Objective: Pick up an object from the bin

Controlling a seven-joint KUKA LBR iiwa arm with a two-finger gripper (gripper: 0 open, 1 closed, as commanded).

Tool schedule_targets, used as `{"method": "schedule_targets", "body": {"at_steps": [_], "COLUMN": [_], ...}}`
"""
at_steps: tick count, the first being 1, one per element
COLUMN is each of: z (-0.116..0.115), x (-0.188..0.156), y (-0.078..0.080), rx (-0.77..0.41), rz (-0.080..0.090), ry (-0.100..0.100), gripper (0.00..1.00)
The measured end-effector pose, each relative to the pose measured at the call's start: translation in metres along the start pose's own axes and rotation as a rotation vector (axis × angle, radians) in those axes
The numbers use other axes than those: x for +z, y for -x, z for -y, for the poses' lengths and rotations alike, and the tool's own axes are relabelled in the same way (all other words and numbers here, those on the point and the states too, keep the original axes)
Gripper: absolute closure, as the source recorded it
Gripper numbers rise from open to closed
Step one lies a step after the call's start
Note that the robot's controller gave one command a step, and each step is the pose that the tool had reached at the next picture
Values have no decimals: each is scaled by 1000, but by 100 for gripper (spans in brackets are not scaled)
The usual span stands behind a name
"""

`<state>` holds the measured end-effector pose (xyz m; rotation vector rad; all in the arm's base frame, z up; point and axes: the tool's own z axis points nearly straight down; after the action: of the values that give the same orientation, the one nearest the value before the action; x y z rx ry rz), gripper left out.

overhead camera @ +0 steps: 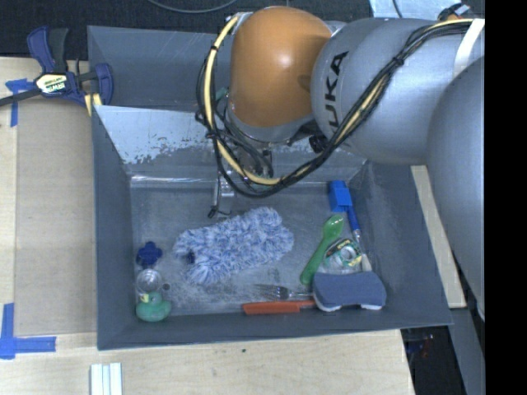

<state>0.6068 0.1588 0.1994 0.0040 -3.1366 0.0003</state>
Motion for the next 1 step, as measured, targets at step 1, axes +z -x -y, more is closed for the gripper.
{"method": "schedule_targets", "body": {"at_steps": [1], "z": [1], "x": [-5], "y": [2], "rx": [3], "rz": [9], "ry": [1], "gripper": [0]}}
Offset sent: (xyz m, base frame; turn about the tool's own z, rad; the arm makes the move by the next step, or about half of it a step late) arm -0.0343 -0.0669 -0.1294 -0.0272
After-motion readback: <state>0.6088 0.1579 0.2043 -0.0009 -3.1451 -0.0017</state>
